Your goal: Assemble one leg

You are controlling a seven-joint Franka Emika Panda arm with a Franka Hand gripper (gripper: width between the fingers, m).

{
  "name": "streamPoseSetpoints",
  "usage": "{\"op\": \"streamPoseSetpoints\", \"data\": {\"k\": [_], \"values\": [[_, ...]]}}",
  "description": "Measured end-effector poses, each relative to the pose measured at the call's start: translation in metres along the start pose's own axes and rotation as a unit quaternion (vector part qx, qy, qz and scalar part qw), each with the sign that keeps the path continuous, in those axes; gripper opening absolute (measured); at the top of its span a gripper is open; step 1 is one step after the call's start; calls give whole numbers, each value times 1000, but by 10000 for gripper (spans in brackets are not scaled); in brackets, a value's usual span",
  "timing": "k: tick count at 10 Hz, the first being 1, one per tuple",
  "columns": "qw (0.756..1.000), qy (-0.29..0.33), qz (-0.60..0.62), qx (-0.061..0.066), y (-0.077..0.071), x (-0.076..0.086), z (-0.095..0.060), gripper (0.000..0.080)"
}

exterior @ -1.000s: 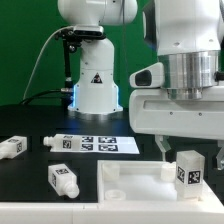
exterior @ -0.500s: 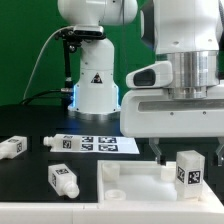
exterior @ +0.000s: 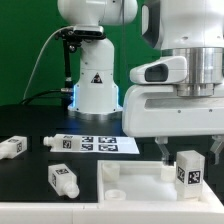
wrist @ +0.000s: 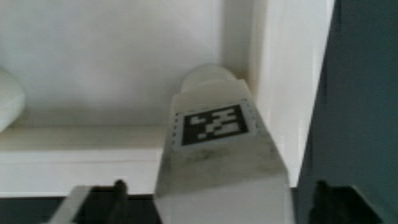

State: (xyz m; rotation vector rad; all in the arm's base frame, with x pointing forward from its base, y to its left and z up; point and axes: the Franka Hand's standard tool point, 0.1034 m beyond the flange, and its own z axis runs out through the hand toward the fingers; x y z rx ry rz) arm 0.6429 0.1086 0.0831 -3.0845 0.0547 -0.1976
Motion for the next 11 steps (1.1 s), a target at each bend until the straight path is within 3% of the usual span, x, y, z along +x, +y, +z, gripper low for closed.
{"op": "streamPoseSetpoints", "data": {"k": [1,2,4,6,8,10,11], "values": [[999,0,41,1,0,0,0,434],[998,0,70,1,0,0,0,284],[983,3,182,-5,0,-1,0,284],[950,7,313,-11,2,-1,1,284],[898,5,440,-9,4,-3,1,284],[795,-3,607,3,4,-5,2,285],[770,-6,638,8,6,-5,2,285]]}}
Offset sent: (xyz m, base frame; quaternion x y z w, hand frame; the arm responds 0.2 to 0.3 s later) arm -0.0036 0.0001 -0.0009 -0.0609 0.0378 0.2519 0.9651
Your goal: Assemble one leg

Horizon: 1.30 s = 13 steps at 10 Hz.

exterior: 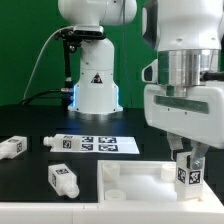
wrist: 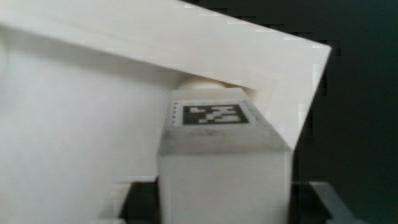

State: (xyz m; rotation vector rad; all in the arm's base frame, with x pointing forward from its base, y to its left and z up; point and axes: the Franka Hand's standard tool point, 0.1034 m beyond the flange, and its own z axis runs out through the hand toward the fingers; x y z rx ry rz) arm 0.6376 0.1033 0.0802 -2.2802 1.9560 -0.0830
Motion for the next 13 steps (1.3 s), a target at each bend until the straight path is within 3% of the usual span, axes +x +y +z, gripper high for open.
{"op": "streamPoseSetpoints", "data": {"k": [3,4,5,6,7,11,12,13], "values": [[998,-7,58,1,1,2,0,285],[999,-7,33,1,1,2,0,398],[999,-4,-42,-2,1,1,0,398],[992,-3,-128,-1,0,0,1,537],[977,-5,-213,-3,2,-5,4,626],[936,-5,-353,-4,3,-5,5,649],[918,-3,-395,-5,3,-5,5,649],[876,4,-482,-11,3,-6,6,649]]}}
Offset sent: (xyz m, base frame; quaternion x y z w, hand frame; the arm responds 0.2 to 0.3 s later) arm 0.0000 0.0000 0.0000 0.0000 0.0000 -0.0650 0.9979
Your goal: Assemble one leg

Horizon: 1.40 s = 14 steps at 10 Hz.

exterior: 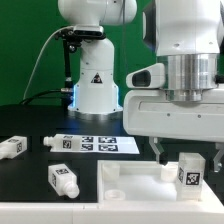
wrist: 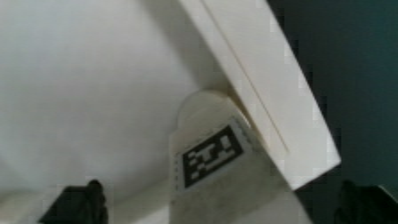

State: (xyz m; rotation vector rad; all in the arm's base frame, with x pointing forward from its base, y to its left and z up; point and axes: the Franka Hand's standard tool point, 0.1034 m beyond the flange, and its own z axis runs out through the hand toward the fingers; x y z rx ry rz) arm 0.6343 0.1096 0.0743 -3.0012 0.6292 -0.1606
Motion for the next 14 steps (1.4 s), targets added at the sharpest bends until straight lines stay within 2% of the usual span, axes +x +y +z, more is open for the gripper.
{"op": "streamPoseSetpoints", "data": {"k": [2,4,5,6,7,9,11,13,14], "values": [[996,3,-92,-3,-11,-3,-1,649],[998,3,-69,-3,-10,-3,-1,623],[999,2,-46,-2,-10,-3,-1,445],[1000,2,-8,-3,-9,-3,0,445],[1000,2,25,-5,-6,-2,0,291],[993,3,117,-4,-4,-1,0,291],[975,-2,223,1,-4,-1,0,290],[922,-17,388,3,-7,-3,0,290],[886,-23,463,13,-7,-1,0,290]]}}
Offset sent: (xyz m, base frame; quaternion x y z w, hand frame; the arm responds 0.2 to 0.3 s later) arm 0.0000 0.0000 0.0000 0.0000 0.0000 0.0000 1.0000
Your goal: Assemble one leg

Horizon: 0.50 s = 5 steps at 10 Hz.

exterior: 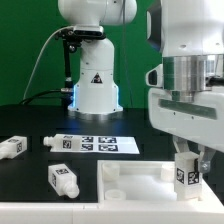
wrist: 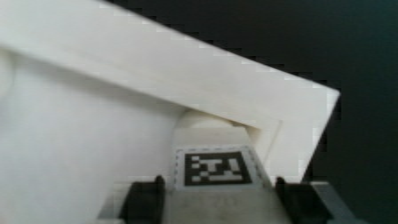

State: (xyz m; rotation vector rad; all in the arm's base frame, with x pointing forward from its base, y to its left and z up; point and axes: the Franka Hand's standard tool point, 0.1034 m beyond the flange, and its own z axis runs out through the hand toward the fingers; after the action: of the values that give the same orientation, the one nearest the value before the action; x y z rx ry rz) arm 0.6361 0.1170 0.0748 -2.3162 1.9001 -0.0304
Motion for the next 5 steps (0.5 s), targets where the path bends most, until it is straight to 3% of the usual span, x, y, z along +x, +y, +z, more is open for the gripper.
{"op": "streamPoseSetpoints", "data": {"k": [3,5], "values": [[995,-8,103,3,-1,-1,0,290],[997,-7,77,1,0,-2,0,314]]}}
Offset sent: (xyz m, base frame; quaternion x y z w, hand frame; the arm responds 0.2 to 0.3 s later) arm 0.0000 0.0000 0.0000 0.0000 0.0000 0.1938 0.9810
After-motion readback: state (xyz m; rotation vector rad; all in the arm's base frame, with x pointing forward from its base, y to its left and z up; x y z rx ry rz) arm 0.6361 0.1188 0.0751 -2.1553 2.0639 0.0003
